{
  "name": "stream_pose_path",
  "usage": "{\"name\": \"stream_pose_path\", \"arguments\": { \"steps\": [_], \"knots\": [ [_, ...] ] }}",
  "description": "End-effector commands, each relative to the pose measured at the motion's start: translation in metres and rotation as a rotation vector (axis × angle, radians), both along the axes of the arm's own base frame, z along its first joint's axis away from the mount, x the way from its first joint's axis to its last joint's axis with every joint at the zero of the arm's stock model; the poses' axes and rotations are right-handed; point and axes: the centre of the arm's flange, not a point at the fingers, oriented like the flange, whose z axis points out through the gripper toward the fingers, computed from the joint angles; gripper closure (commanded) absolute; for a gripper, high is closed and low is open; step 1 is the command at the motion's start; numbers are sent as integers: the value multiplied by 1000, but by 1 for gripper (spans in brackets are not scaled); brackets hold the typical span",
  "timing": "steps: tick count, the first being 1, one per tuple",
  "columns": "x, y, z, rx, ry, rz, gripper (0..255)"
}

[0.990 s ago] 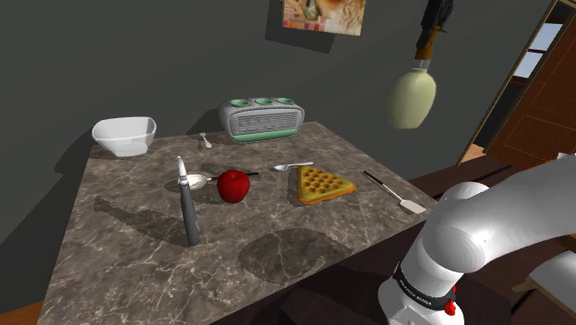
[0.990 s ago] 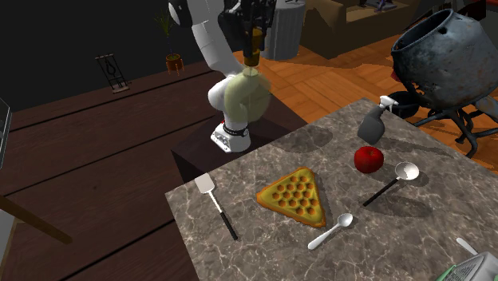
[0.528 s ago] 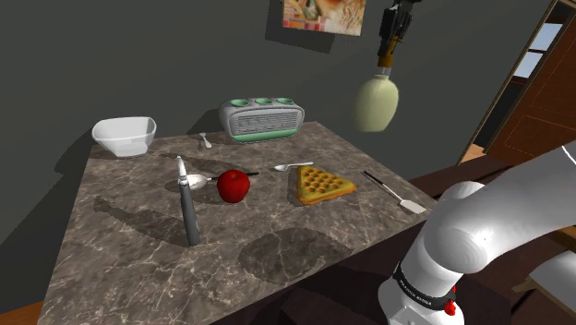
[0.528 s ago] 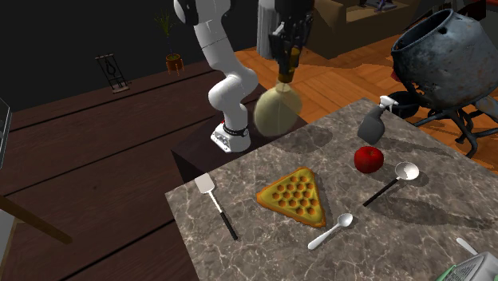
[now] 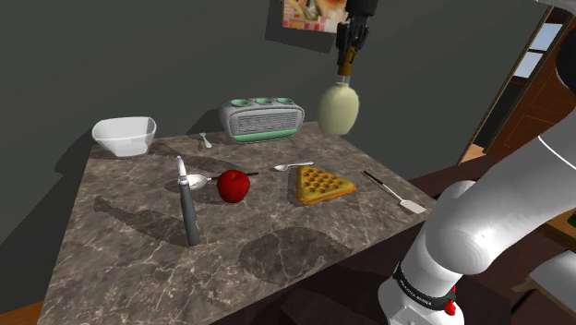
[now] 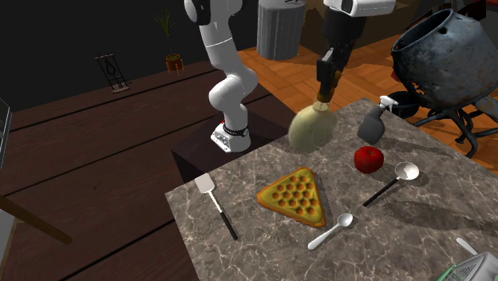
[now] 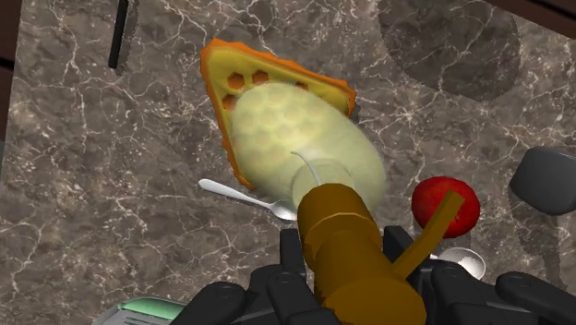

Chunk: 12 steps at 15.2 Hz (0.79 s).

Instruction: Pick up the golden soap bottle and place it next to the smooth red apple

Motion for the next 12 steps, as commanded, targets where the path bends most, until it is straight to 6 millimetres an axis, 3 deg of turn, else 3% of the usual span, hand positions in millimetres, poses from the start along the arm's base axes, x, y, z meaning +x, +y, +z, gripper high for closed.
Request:
{"name": "stream_pose_path", "arguments": {
  "steps": [1,12],
  "knots": [
    [22,10,-9,0,-1,0,255],
    [148,62,-61,0,-1,0,255]
  ]
}}
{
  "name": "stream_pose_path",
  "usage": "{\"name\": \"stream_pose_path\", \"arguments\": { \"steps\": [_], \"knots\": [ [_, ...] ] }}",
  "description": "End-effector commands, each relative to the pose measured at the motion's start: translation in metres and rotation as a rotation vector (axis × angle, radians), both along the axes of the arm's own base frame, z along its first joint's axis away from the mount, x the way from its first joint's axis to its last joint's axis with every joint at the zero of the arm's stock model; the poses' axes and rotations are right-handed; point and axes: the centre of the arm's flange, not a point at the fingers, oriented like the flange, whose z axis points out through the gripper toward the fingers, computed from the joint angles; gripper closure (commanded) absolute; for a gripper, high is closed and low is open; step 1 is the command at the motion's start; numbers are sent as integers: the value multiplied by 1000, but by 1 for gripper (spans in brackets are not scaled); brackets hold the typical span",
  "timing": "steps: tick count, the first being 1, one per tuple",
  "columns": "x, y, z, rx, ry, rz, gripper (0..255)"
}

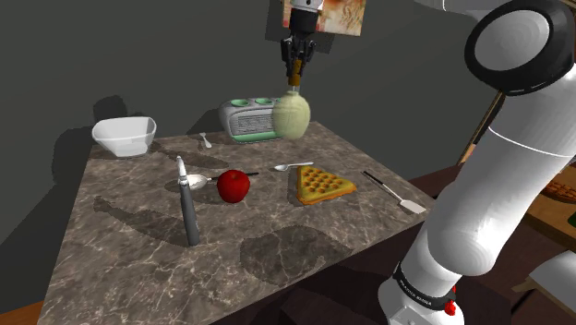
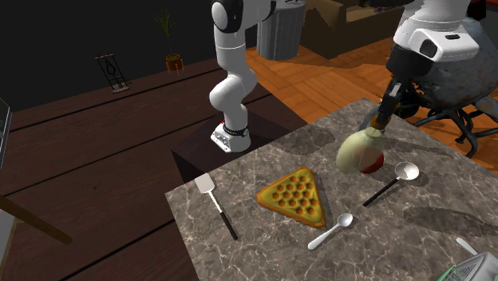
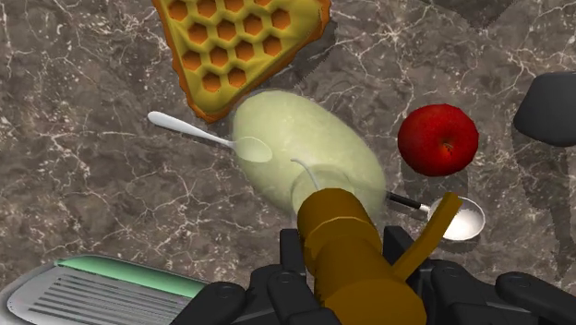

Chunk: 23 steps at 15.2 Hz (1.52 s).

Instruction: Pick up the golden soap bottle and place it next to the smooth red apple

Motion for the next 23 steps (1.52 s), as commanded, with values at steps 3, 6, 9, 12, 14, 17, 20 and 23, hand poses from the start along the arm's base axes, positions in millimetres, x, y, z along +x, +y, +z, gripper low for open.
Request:
{"name": "stream_pose_path", "arguments": {
  "steps": [3,6,9,12,14,17,20,23],
  "knots": [
    [22,11,-20,0,-1,0,255],
    [22,11,-36,0,-1,0,255],
    [22,11,-52,0,-1,0,255],
    [22,11,-67,0,-1,0,255],
    [22,11,-78,0,-1,0,255],
    [22,11,-94,0,-1,0,255],
    [22,11,-110,0,-1,0,255],
    [22,11,-126,0,-1,0,255]
  ]
}}
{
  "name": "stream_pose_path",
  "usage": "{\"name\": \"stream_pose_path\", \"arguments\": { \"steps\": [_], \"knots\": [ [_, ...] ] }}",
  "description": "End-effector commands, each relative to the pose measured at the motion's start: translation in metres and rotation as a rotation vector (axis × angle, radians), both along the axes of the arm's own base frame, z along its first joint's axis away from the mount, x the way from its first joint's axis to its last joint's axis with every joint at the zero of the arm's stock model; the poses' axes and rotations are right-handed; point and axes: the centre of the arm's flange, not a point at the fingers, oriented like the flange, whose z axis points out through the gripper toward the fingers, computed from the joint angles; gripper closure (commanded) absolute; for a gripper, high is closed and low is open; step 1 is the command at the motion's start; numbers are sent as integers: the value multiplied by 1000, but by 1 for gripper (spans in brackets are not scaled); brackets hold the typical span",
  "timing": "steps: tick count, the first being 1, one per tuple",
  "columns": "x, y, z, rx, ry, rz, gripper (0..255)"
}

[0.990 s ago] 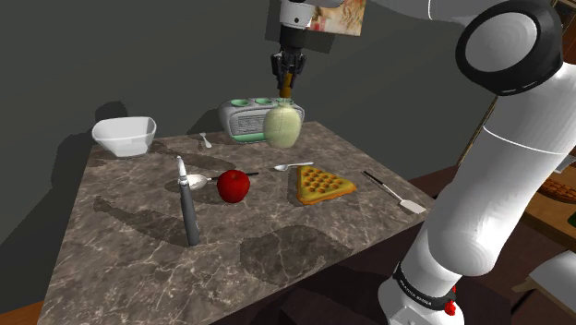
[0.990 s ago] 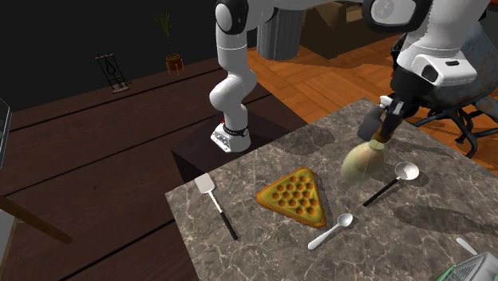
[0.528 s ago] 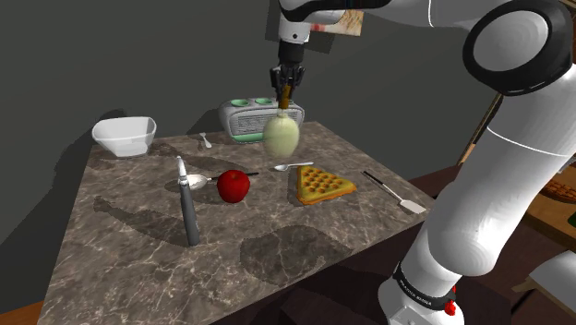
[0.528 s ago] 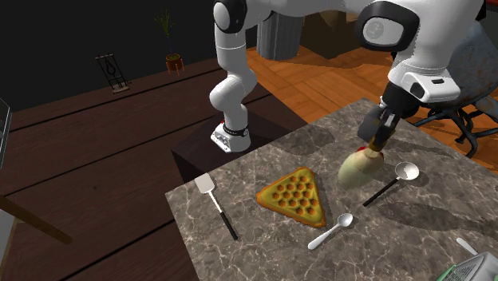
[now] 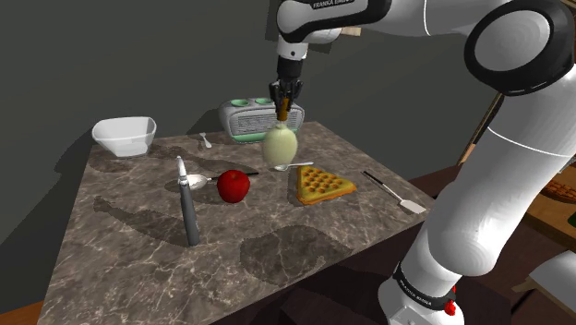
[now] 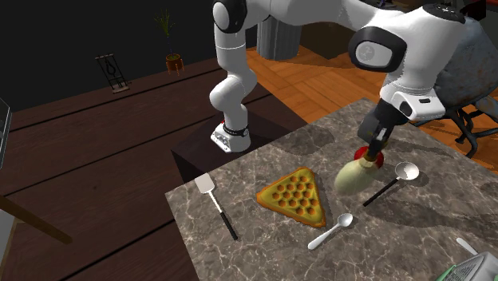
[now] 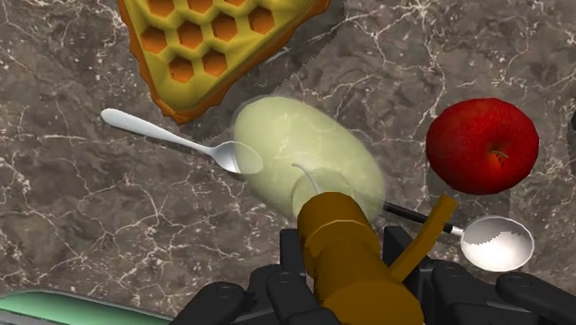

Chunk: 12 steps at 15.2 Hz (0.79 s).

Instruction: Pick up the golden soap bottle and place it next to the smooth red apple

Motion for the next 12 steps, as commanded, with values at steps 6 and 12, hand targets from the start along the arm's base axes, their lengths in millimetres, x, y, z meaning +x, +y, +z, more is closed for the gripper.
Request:
{"name": "stream_pose_path", "arguments": {
  "steps": [6,12],
  "knots": [
    [0,0,-36,0,-1,0,255],
    [0,0,-62,0,-1,0,255]
  ]
}}
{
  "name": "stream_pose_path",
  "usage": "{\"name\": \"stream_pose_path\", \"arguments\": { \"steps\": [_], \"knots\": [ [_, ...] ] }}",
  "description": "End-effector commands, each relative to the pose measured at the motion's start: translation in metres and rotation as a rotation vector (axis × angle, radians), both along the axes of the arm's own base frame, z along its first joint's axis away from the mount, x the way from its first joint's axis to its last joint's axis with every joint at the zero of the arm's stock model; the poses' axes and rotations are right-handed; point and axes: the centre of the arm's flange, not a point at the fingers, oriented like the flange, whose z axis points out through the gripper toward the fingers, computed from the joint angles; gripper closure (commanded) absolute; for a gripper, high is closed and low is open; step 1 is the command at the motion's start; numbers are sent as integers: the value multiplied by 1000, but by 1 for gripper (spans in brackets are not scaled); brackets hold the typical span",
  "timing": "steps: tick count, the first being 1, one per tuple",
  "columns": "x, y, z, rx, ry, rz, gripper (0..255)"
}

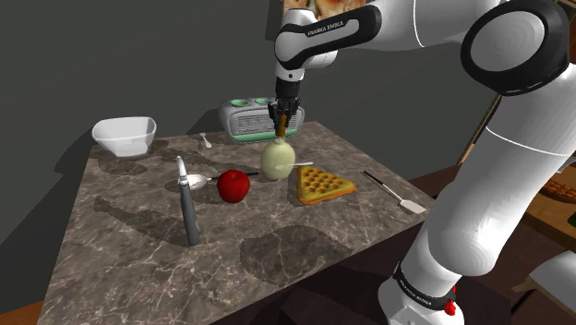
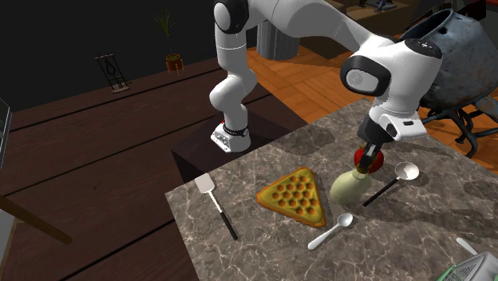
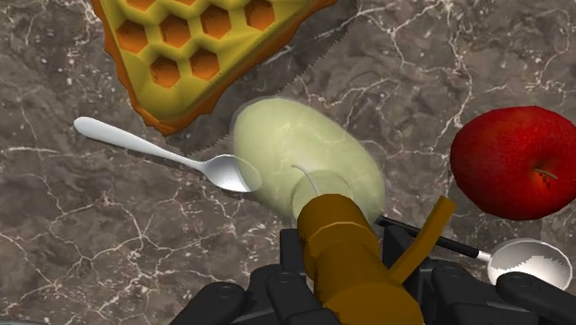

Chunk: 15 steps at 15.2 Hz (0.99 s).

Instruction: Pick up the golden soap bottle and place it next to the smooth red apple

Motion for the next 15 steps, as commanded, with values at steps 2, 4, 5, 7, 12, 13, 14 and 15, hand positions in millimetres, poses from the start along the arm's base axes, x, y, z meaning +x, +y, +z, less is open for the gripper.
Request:
{"name": "stream_pose_path", "arguments": {
  "steps": [2,4,5,7,12,13,14,15],
  "knots": [
    [0,0,-2,0,-1,0,255],
    [0,0,-2,0,-1,0,255],
    [0,0,-2,0,-1,0,255],
    [0,0,-2,0,-1,0,0],
    [0,0,-2,0,-1,0,0],
    [-1,0,11,0,-1,0,0],
    [-2,0,24,0,-1,0,0],
    [-3,0,37,0,-1,0,0]
  ]
}}
